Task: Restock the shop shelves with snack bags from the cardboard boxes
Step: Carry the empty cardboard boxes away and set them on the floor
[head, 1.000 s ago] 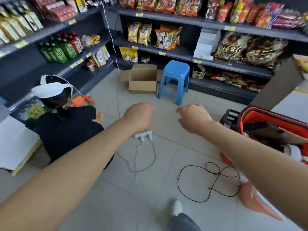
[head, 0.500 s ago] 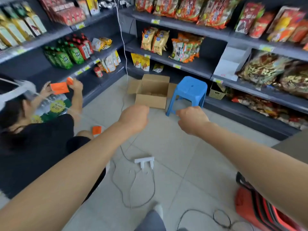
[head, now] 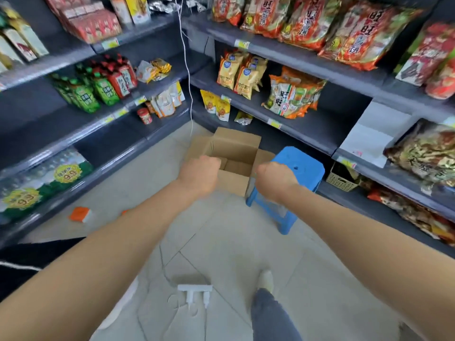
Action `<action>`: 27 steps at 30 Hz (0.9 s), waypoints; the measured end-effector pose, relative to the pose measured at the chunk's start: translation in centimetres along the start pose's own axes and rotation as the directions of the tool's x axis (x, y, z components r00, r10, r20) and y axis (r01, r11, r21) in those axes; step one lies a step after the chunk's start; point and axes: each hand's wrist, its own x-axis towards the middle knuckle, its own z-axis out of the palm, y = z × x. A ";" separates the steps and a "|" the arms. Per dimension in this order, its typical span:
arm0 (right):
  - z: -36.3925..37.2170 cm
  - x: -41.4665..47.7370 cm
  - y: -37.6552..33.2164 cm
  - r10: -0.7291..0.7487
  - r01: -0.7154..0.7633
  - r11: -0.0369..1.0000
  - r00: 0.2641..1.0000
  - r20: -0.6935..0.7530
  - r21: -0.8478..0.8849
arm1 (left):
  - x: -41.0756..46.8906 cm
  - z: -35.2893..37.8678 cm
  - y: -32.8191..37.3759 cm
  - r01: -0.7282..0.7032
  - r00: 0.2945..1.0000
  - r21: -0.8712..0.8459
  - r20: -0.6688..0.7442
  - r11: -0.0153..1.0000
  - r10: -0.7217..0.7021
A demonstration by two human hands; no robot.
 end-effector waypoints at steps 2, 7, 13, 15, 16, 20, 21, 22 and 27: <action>-0.5 4.4 2.5 -0.026 0.026 1.000 1.000 0.016 0.005 | 4.5 -0.3 0.9 0.033 0.999 0.006 0.025 0.999 -0.033; -0.5 13.4 7.1 -0.062 0.063 0.998 0.994 0.085 -0.009 | 13.4 -0.1 2.1 0.081 0.996 -0.012 0.046 0.997 -0.081; 0.4 22.8 10.0 -0.034 0.025 0.998 0.983 0.180 0.051 | 22.7 1.8 0.6 0.158 0.979 -0.032 0.135 0.987 -0.152; 1.0 26.1 10.7 -0.015 0.000 0.997 0.978 0.208 0.072 | 26.1 2.7 0.1 0.160 0.976 -0.045 0.156 0.986 -0.151; 1.4 27.9 11.0 -0.006 -0.011 0.997 0.976 0.217 0.075 | 28.0 3.1 -0.2 0.161 0.974 -0.054 0.168 0.985 -0.150; 3.7 35.1 11.8 0.031 -0.049 0.996 0.972 0.233 0.070 | 35.8 6.0 -1.6 0.189 0.962 -0.155 0.228 0.970 -0.151; 4.6 37.1 12.0 0.046 -0.065 0.995 0.969 0.243 0.072 | 37.7 7.1 -2.0 0.202 0.957 -0.173 0.242 0.964 -0.158; 5.7 39.1 12.0 0.062 -0.086 0.993 0.964 0.259 0.081 | 39.6 8.3 -2.5 0.217 0.953 -0.186 0.253 0.958 -0.166; 13.1 48.2 12.5 0.095 -0.137 0.985 0.935 0.341 0.101 | 48.2 15.9 -4.4 0.287 0.924 -0.169 0.308 0.943 -0.226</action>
